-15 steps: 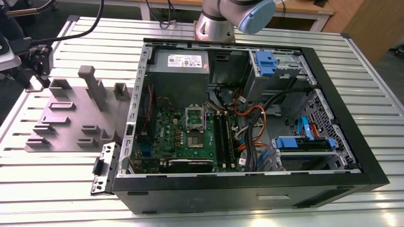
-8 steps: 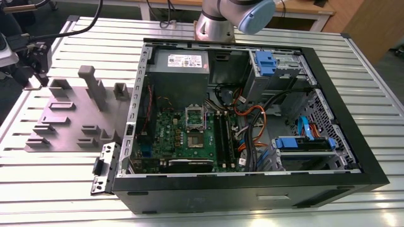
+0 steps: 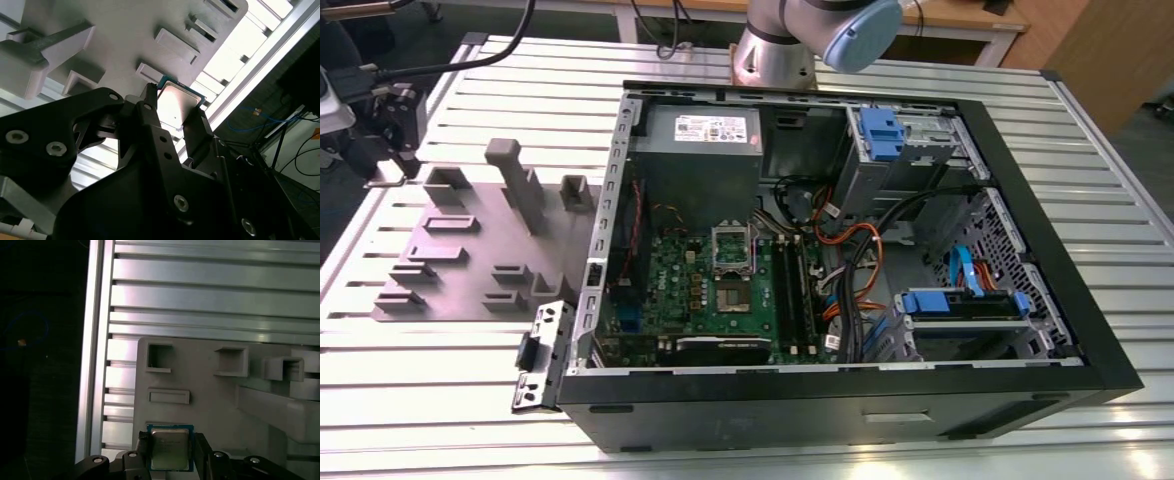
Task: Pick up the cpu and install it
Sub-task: 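Pick up the cpu and move it towards the insertion slot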
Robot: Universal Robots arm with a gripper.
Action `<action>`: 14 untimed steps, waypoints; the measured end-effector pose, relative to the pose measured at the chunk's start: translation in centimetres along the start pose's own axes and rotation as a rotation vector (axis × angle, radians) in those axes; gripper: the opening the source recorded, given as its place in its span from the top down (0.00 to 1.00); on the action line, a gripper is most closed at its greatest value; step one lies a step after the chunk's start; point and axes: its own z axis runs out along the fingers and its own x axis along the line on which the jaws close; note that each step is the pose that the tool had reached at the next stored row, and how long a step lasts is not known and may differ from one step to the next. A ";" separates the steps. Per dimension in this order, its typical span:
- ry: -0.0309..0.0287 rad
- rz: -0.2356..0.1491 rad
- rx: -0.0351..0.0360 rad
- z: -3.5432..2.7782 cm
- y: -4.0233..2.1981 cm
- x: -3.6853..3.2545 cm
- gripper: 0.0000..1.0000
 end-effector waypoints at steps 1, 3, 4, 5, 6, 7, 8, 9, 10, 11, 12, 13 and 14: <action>0.0001 0.000 0.0000 -0.03 0.00 0.00 0.55; 0.0001 0.000 0.0001 -0.08 0.00 0.00 0.55; 0.0001 0.000 0.0001 -0.08 0.00 0.00 0.55; 0.0002 0.000 0.0001 -0.10 0.00 0.01 0.55; 0.0003 0.000 0.0002 -0.14 0.00 0.01 0.55; 0.0004 0.000 0.0002 -0.18 0.00 0.01 0.55; 0.0002 0.000 0.0001 -0.19 0.00 0.01 0.55; 0.0002 0.000 0.0001 -0.23 0.00 0.01 0.55; 0.0003 0.000 0.0002 -0.27 0.01 0.01 0.55; 0.0004 0.000 0.0002 -0.32 0.01 0.01 0.55; 0.0003 0.000 0.0002 -0.36 0.01 0.01 0.55; 0.0002 0.000 0.0001 -0.40 0.01 0.01 0.55; 0.0001 0.000 0.0000 -0.43 0.01 0.01 0.55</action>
